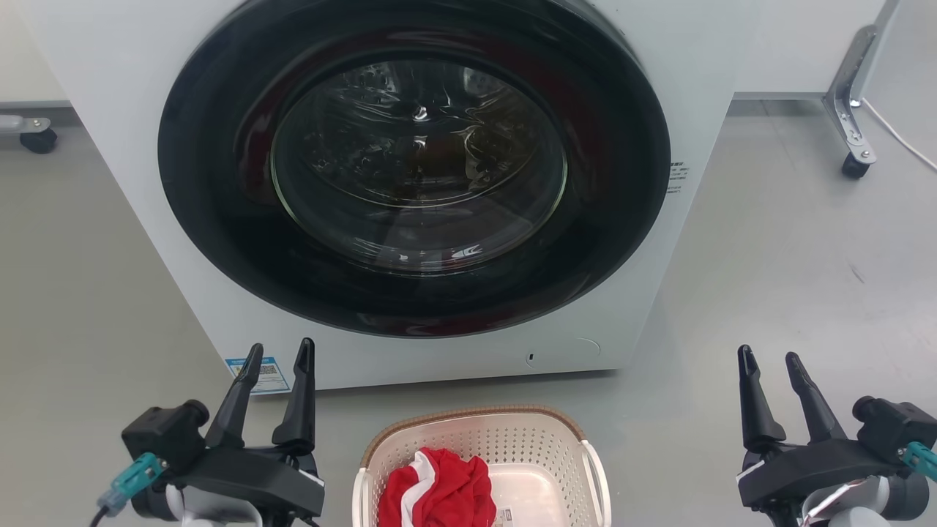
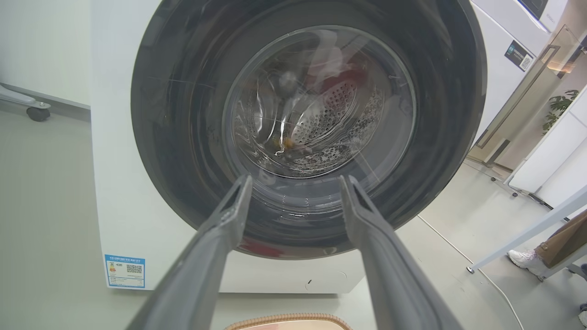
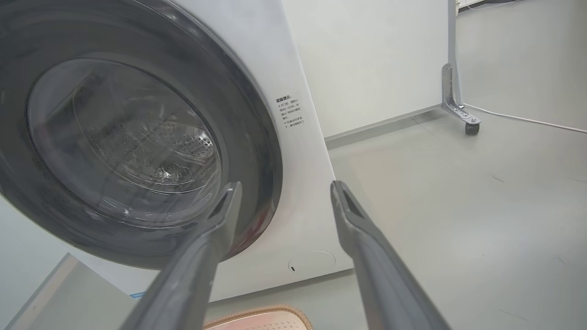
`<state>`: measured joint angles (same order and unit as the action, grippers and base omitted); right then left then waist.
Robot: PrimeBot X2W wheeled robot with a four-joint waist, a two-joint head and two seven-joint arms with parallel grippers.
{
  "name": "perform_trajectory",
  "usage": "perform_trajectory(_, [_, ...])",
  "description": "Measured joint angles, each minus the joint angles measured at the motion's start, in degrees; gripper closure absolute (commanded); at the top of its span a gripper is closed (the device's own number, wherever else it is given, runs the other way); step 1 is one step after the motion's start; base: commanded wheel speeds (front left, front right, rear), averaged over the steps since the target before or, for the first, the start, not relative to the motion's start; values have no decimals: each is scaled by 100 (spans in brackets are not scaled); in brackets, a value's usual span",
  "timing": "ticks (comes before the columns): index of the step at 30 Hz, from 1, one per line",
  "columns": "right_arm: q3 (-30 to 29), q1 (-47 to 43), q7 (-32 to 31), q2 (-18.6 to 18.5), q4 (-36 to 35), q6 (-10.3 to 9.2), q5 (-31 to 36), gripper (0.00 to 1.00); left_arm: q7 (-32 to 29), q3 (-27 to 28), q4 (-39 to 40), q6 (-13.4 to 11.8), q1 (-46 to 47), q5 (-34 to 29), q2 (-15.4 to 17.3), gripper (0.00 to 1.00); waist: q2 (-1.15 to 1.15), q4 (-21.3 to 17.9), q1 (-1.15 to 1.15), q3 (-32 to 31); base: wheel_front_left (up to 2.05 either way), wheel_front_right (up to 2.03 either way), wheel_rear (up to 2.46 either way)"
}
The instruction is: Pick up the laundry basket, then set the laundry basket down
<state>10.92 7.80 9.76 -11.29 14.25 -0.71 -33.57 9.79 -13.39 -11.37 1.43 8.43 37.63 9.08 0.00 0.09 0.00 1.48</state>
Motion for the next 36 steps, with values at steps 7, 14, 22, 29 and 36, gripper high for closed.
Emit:
perform_trajectory(7, [152,10,151,-48,5,-37,516,0,149,-143,-76,-68,0,-392,24,0,0,1,0,3,0,0,0])
perform_trajectory(14, [252,18,297,-56,9,-38,910,0,296,-243,-138,-134,1,-728,25,0,0,-3,0,-8,0,0,0])
perform_trajectory(22, [311,18,453,-57,19,-80,1341,0,454,-332,-181,-248,14,-1126,24,0,0,-9,0,-16,0,0,0])
perform_trajectory(29, [263,18,453,-35,77,-79,1418,0,467,-290,-264,-355,29,-1234,5,0,0,-11,0,-15,0,0,0])
perform_trajectory(36, [210,15,453,-9,124,-56,1417,0,459,-248,-319,-432,29,-1233,-2,0,0,-7,0,-4,0,0,0])
